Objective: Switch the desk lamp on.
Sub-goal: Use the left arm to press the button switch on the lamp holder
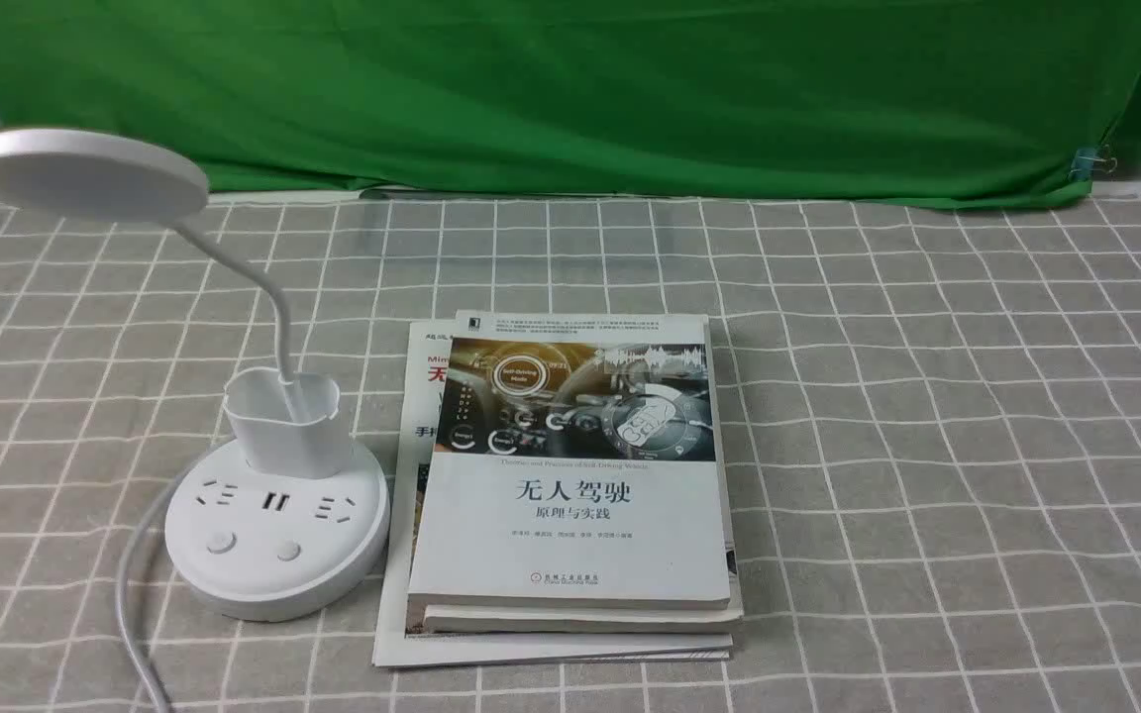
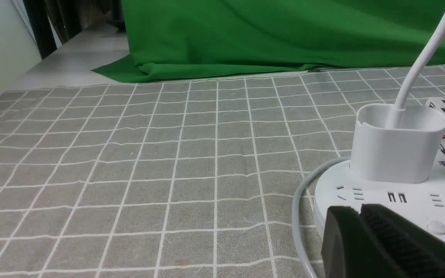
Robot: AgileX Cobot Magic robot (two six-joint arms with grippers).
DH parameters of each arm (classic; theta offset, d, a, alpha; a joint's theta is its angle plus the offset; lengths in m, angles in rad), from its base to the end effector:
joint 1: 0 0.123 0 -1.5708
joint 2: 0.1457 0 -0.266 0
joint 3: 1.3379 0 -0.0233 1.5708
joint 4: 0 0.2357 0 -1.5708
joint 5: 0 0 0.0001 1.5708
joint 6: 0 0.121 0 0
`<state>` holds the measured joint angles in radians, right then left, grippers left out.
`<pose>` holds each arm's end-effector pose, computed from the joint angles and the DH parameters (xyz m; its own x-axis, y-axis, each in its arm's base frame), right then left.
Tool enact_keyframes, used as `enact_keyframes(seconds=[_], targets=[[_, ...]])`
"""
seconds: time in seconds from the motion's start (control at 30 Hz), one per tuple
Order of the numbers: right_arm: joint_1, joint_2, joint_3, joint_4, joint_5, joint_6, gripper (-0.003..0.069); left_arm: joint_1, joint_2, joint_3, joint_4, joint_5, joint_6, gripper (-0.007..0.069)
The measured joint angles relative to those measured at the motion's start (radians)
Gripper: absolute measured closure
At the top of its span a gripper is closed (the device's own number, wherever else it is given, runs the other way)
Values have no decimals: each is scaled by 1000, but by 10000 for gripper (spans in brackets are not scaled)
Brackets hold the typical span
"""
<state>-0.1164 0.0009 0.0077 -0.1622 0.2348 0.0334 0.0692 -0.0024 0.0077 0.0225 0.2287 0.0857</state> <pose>0.0883 -0.0149 0.1850 -0.1694 -0.1051 -0.9799 0.1329 0.9828 -0.1283 0.0892 0.0068 0.1857 -0.1530 0.0971 -0.9834 -0.0581 0.9926 0.1070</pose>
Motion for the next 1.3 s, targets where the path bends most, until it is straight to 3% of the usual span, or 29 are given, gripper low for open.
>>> enact_keyframes(seconds=[0.8, 1.13, 1.3], targets=[[0, 0, 0, 0, 0, 0, 414, 0, 0, 0, 1, 0, 0, 606], [0, 0, 0, 0, 0, 0, 414, 0, 0, 0, 71, -3, 0, 606], [0, 0, 0, 0, 0, 0, 414, 0, 0, 0, 76, -148, 0, 606]])
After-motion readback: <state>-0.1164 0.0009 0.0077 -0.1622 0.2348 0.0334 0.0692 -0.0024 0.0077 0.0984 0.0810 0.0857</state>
